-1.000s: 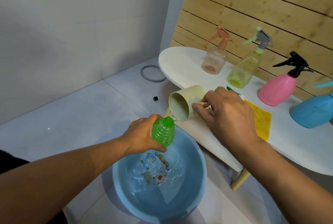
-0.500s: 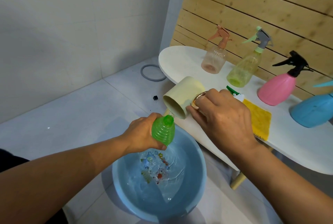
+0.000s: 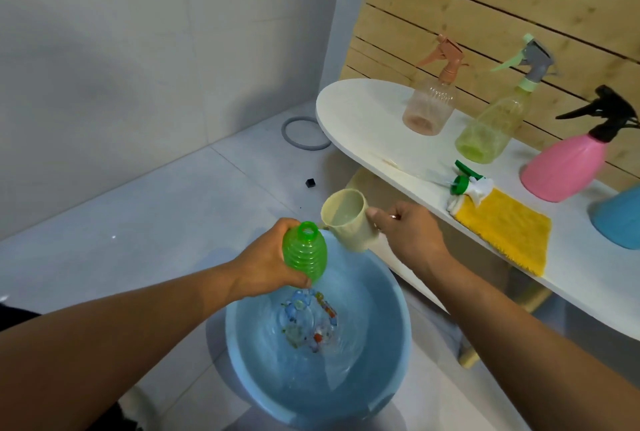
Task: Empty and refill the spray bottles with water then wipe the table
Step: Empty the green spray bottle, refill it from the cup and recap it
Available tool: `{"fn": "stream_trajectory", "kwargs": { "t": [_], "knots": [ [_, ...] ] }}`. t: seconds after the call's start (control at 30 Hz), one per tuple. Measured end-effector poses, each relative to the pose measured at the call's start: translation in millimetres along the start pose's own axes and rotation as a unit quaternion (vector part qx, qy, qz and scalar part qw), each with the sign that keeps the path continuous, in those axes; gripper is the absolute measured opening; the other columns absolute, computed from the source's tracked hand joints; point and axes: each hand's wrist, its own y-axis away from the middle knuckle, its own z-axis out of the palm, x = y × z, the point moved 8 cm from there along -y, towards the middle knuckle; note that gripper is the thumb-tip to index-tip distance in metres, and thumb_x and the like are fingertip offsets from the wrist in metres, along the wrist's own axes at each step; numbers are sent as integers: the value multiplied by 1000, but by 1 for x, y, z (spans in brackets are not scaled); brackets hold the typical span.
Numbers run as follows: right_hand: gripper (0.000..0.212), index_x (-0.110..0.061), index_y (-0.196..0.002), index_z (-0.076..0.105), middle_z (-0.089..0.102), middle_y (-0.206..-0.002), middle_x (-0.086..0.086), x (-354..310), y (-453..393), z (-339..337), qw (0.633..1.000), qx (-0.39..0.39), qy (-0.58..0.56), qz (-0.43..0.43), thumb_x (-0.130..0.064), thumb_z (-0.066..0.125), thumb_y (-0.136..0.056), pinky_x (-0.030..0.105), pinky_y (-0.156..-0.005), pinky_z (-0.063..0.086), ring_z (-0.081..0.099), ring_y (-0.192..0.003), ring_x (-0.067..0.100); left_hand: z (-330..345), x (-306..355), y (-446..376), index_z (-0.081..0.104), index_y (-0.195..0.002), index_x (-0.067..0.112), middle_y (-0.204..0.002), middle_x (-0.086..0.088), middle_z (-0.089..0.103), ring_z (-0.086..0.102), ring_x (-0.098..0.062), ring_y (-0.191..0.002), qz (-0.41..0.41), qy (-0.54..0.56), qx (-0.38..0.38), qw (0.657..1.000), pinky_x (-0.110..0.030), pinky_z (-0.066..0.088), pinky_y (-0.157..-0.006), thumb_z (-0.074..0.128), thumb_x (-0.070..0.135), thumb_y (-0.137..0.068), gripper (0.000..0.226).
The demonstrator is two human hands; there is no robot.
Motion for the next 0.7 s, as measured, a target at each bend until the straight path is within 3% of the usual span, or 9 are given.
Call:
{"fn": "stream_trajectory", "kwargs": {
  "t": [0.1, 0.17, 0.3, 0.4, 0.53, 0.7],
  "knots": [
    [40, -7, -71, 62, 65, -74, 11, 40, -15, 49, 992, -110, 8, 65, -38, 58, -96, 37, -66, 46, 56, -69, 30, -6, -9, -1, 47, -134, 28, -115, 9, 64, 63, 7, -96, -11, 11, 17, 1000, -9, 48, -76, 99, 10, -65, 89],
    [35, -11, -67, 56, 58, -76, 11, 68, -18, 83, 981, -171, 52, 75, -27, 53, -98, 34, -67, 40, 51, -72, 27, -8, -14, -2, 47, -133, 28, -113, 9, 65, 62, 13, -90, -15, 15, 26, 999, -4, 45, -72, 99, 11, -64, 88],
    [41, -21, -62, 51, 62, -82, 6, 114, -20, 127, 967, -188, 168, 33, -27, 51, -102, 27, -67, 35, 58, -78, 22, -7, -24, -4, 49, -131, 29, -114, 7, 67, 64, 9, -95, -25, 23, 30, 999, -7, 49, -74, 100, 11, -64, 87],
    [31, -11, -93, 71, 72, -103, 10, 134, -18, 150, 949, -201, 244, -4, -24, 44, -104, 29, -70, 40, 67, -96, 26, -5, -31, -5, 50, -125, 34, -112, 7, 68, 66, 1, -97, -34, 28, 31, 999, -16, 54, -80, 101, 14, -60, 85],
    [29, -17, -115, 70, 70, -118, 9, 144, -18, 169, 915, -215, 338, -42, -19, 45, -101, 34, -85, 51, 67, -110, 29, -5, -34, -7, 50, -122, 40, -111, 9, 68, 67, -5, -100, -48, 27, 29, 998, -28, 57, -86, 95, 26, -55, 82],
    [34, -15, -128, 63, 64, -128, 8, 145, -9, 196, 869, -243, 421, -95, -7, 43, -101, 40, -96, 52, 65, -119, 30, -9, -36, -8, 48, -124, 39, -112, 5, 66, 66, -13, -102, -60, 25, 26, 998, -36, 58, -88, 93, 20, -59, 82]
  ]
}}
